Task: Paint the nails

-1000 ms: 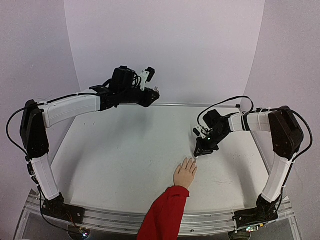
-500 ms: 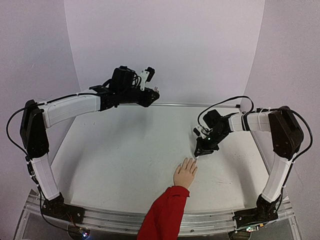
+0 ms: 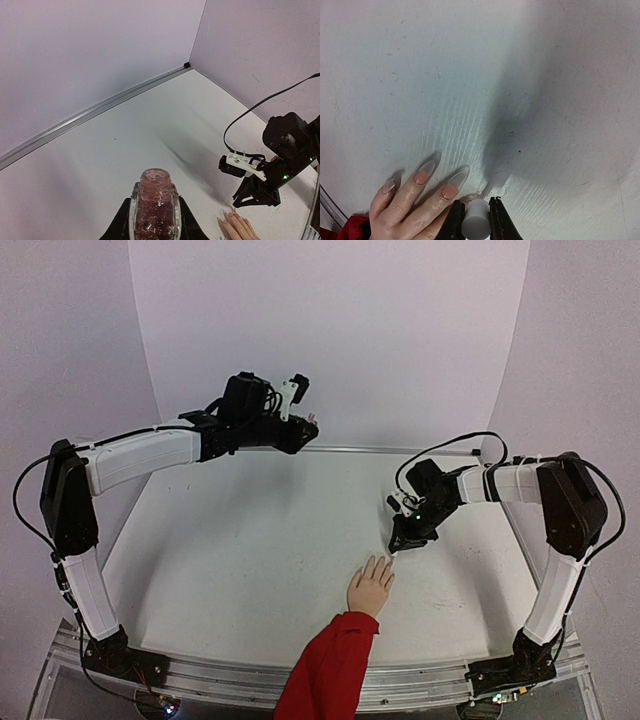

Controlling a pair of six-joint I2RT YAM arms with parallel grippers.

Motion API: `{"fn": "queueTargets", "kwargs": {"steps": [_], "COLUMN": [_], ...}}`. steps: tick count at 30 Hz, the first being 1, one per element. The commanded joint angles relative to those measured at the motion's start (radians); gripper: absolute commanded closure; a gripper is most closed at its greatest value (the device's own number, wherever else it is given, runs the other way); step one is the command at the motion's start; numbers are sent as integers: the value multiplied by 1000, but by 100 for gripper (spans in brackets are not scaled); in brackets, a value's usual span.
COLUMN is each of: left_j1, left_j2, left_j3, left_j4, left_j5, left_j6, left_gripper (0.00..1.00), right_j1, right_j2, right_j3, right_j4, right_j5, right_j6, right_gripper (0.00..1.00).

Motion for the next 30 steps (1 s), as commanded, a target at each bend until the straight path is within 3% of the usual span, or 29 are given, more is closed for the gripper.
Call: {"fn": "queueTargets", "kwargs": {"steps": [1,30], "left_j1": [6,5], "left_j2": [7,-45], "left_j3": [46,-15], "left_j4": [67,76], "left_j5": [-6,-10], "left_j6": [5,-24], "left_gripper": [100,100], "right_j1": [-5,2], "right_j2": [-27,-90], "right_j3": [25,-55], "right_j4": [-9,18], "right_j5": [17,-43], "right_j6": [-5,25], "right_gripper": [100,100]}}
